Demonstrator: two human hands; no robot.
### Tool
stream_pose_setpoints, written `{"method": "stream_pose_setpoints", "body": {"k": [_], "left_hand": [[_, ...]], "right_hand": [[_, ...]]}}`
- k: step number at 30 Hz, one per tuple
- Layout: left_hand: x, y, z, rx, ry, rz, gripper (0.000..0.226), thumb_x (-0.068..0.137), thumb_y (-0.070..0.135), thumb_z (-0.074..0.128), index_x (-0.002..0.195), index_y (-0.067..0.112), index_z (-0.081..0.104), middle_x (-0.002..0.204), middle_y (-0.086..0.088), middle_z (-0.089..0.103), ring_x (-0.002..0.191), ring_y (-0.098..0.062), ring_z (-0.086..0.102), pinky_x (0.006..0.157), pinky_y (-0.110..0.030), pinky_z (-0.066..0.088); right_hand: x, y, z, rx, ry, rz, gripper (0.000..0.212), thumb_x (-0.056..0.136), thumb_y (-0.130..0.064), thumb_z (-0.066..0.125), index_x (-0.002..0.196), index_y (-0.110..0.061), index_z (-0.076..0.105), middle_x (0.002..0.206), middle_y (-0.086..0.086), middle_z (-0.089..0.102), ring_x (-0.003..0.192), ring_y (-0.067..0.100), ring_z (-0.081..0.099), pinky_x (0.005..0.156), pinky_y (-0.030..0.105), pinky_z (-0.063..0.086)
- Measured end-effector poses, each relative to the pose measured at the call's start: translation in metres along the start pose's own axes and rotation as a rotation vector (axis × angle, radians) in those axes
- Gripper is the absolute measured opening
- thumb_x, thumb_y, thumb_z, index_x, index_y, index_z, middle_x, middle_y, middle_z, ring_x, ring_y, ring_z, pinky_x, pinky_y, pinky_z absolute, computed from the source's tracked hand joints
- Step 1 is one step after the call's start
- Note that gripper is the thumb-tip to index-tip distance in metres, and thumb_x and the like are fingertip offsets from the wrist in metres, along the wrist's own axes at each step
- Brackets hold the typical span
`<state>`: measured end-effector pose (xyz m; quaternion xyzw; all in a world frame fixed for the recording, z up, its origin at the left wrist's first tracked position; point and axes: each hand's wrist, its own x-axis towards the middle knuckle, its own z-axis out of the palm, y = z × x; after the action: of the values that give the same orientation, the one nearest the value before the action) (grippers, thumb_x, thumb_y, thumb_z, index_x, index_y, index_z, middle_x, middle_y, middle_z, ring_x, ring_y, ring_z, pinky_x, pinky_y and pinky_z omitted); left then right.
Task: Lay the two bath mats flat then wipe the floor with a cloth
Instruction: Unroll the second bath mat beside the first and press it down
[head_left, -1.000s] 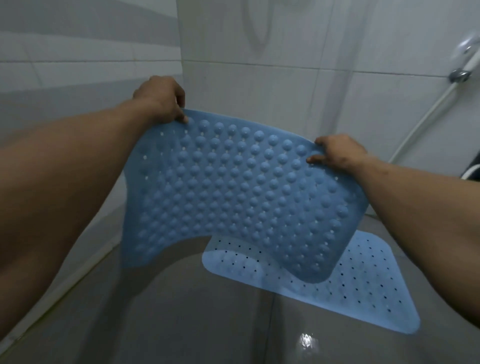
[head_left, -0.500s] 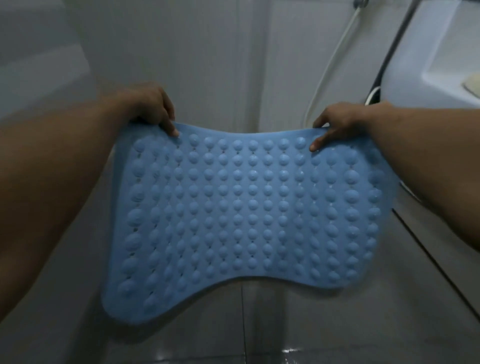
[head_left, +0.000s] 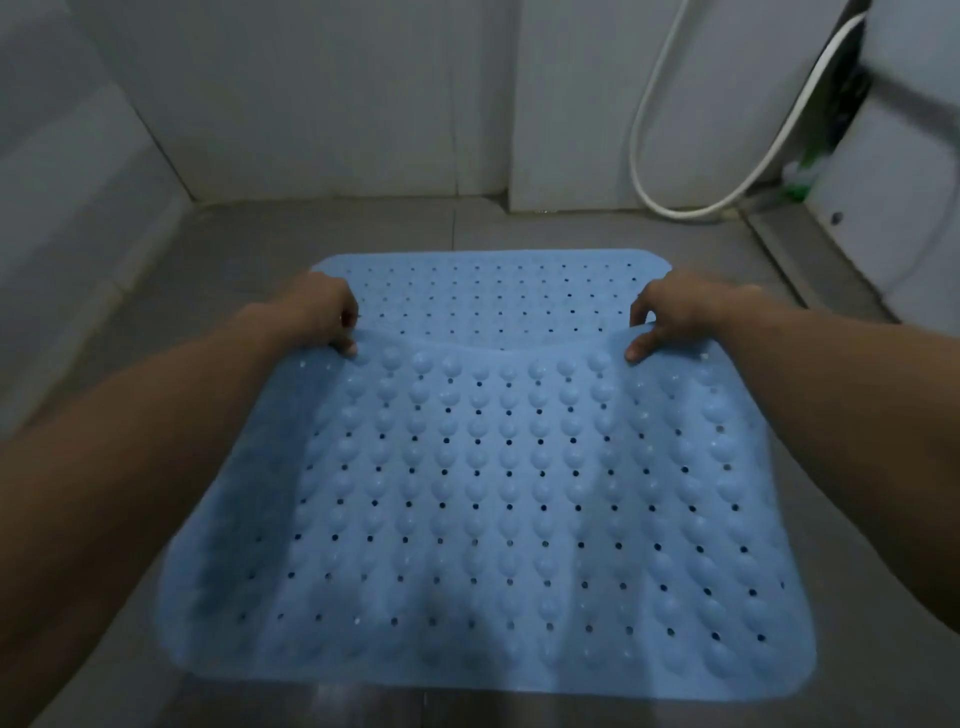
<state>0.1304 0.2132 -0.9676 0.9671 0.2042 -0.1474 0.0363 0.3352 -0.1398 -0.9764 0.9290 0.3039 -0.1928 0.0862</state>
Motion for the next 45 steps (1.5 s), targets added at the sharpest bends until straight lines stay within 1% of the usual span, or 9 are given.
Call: {"method": "stream_pose_setpoints", "body": {"k": [3,7,11,14,19,22,24,34,45], "left_hand": [[0.017,-0.008,0.031,0.101,0.013,-0.023,0.026,0.071,0.038,0.083,0.079,0.020,0.066,0.080,-0.007,0.059,0.079,-0.027,0.055,0.067,-0.030,0.042],[0.036,-0.020,0.063,0.176,0.011,-0.064,0.025,0.080,0.039,0.075,0.088,0.017,0.066,0.088,-0.009,0.055,0.079,-0.028,0.052,0.070,-0.033,0.044],[0.052,-0.028,0.087,0.281,-0.012,-0.113,0.028,0.086,0.040,0.068,0.099,0.016,0.065,0.099,-0.013,0.063,0.090,-0.031,0.059,0.086,-0.039,0.044],[0.060,-0.028,0.106,0.418,0.018,-0.068,0.041,0.087,0.040,0.063,0.120,0.017,0.058,0.119,-0.013,0.061,0.113,-0.032,0.055,0.100,-0.043,0.035],[0.046,-0.002,0.150,0.033,0.255,0.143,0.067,0.086,0.048,0.040,0.144,0.014,0.042,0.149,-0.018,0.040,0.136,-0.034,0.037,0.114,-0.052,0.026],[0.028,0.019,0.190,-0.108,0.181,0.088,0.064,0.099,0.058,0.017,0.156,0.029,0.010,0.164,-0.002,0.002,0.151,-0.023,0.001,0.122,-0.048,-0.003],[0.019,0.024,0.210,-0.140,0.173,0.046,0.066,0.096,0.061,0.007,0.156,0.032,-0.001,0.164,0.005,-0.009,0.151,-0.017,-0.010,0.120,-0.047,-0.011],[-0.033,0.032,0.231,-0.111,0.207,0.043,0.069,0.097,0.059,0.006,0.155,0.025,-0.011,0.162,0.000,-0.018,0.149,-0.018,-0.017,0.119,-0.051,-0.013],[-0.077,0.038,0.247,-0.076,0.153,0.054,0.081,0.083,0.066,-0.015,0.154,0.026,-0.016,0.161,0.002,-0.023,0.148,-0.018,-0.021,0.119,-0.051,-0.014]], "right_hand": [[0.030,0.011,0.034,-0.061,0.014,0.004,0.066,0.061,-0.076,0.074,0.110,-0.033,0.067,0.115,0.005,0.063,0.105,0.028,0.060,0.093,0.044,0.052],[0.046,0.027,0.073,-0.148,0.083,0.049,0.073,0.065,-0.089,0.055,0.109,-0.031,0.065,0.112,0.007,0.064,0.104,0.028,0.061,0.082,0.038,0.047],[0.050,0.034,0.106,-0.231,0.201,0.073,0.092,0.070,-0.094,0.031,0.128,-0.028,0.059,0.126,0.010,0.061,0.116,0.029,0.056,0.099,0.045,0.037],[0.048,0.033,0.122,-0.223,0.280,0.064,0.087,0.077,-0.089,0.030,0.135,-0.027,0.052,0.132,0.013,0.052,0.123,0.032,0.046,0.106,0.047,0.030],[0.030,-0.005,0.144,0.055,0.452,0.009,0.070,0.091,-0.071,0.031,0.145,-0.028,0.041,0.152,0.013,0.036,0.143,0.031,0.029,0.120,0.049,0.016],[0.022,-0.055,0.173,0.173,0.360,0.033,0.072,0.092,-0.075,0.016,0.154,-0.039,0.019,0.166,0.002,0.006,0.153,0.026,-0.002,0.121,0.054,-0.006],[0.018,-0.079,0.193,0.190,0.290,0.084,0.076,0.090,-0.076,0.008,0.157,-0.040,0.002,0.166,-0.004,-0.010,0.152,0.025,-0.015,0.118,0.057,-0.013],[-0.025,-0.088,0.220,0.169,0.322,0.124,0.077,0.089,-0.077,0.004,0.156,-0.040,-0.008,0.165,-0.006,-0.015,0.151,0.023,-0.021,0.119,0.055,-0.012],[-0.072,-0.091,0.244,0.174,0.288,0.144,0.075,0.090,-0.078,0.004,0.155,-0.043,-0.010,0.165,-0.007,-0.015,0.150,0.021,-0.021,0.120,0.055,-0.013]]}}
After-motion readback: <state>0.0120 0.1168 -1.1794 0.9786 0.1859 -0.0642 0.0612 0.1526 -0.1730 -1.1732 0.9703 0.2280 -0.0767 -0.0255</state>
